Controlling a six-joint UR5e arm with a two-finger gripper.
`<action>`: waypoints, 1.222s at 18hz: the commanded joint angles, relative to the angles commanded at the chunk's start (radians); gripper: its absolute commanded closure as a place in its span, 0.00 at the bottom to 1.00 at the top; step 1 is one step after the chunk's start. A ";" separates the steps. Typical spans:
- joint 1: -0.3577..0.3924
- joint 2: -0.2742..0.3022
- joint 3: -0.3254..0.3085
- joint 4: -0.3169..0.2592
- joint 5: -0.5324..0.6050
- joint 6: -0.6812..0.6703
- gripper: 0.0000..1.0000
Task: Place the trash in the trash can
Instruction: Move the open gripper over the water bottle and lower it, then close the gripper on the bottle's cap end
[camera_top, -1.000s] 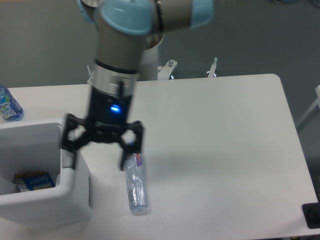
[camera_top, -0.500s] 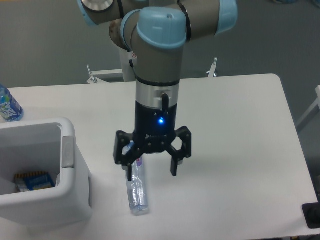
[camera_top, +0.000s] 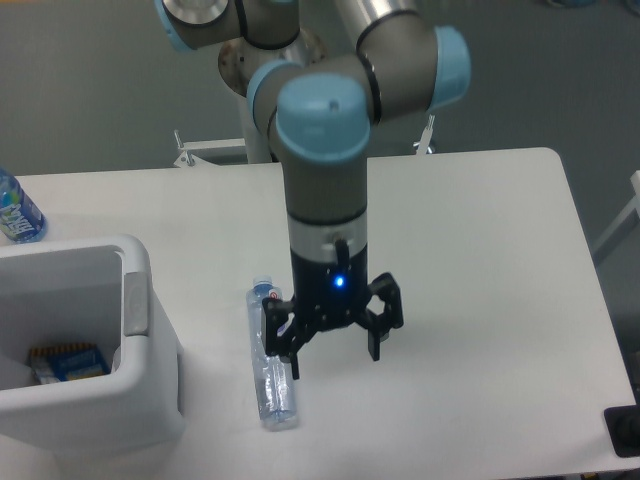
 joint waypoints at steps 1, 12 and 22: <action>0.000 -0.015 0.000 0.002 0.000 0.017 0.00; -0.052 -0.109 -0.046 -0.002 0.002 0.111 0.00; -0.089 -0.184 -0.040 0.002 0.003 0.098 0.00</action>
